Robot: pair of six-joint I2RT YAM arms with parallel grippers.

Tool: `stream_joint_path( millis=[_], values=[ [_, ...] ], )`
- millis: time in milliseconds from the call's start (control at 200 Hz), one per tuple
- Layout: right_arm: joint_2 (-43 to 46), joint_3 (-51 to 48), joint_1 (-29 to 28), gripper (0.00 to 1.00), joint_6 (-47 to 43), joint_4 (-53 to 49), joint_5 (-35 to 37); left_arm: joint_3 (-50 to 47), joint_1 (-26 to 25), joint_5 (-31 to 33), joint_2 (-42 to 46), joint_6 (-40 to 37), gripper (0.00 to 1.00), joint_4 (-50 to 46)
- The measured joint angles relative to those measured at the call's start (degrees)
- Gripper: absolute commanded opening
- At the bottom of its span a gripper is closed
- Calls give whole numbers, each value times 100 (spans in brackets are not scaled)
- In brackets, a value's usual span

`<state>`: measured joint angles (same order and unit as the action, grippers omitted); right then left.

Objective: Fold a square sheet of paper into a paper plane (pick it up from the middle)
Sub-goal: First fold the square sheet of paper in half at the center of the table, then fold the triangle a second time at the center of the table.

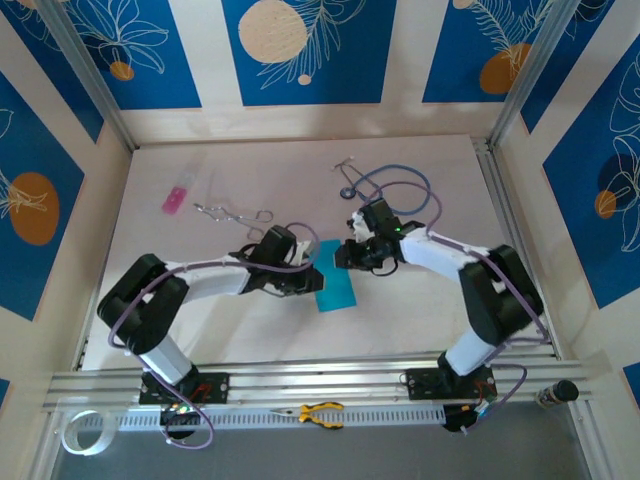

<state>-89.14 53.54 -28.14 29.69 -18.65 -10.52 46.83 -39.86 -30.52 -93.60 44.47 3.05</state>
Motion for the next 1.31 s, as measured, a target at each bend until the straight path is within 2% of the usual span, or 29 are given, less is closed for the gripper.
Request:
stream_joint_path(
  millis=[165, 300, 595, 830, 1306],
  values=[
    [1165, -391, 372, 36, 540, 146, 0, 885, 417, 44, -374, -44, 14, -162],
    [1547, -951, 522, 35, 988, 175, -57, 1464, 693, 61, -964, -87, 14, -208],
    [1532, -1585, 461, 34, 1523, 140, -437, 2063, 868, 59, -1902, -201, 14, -494],
    [1204, -1683, 326, 34, 1742, 247, -758, 2076, 901, 83, -2081, -304, 14, -564],
    [581, -1692, 295, 43, 1799, 350, -1056, 1602, 1093, -146, -2092, -295, 14, -11]
  ],
)
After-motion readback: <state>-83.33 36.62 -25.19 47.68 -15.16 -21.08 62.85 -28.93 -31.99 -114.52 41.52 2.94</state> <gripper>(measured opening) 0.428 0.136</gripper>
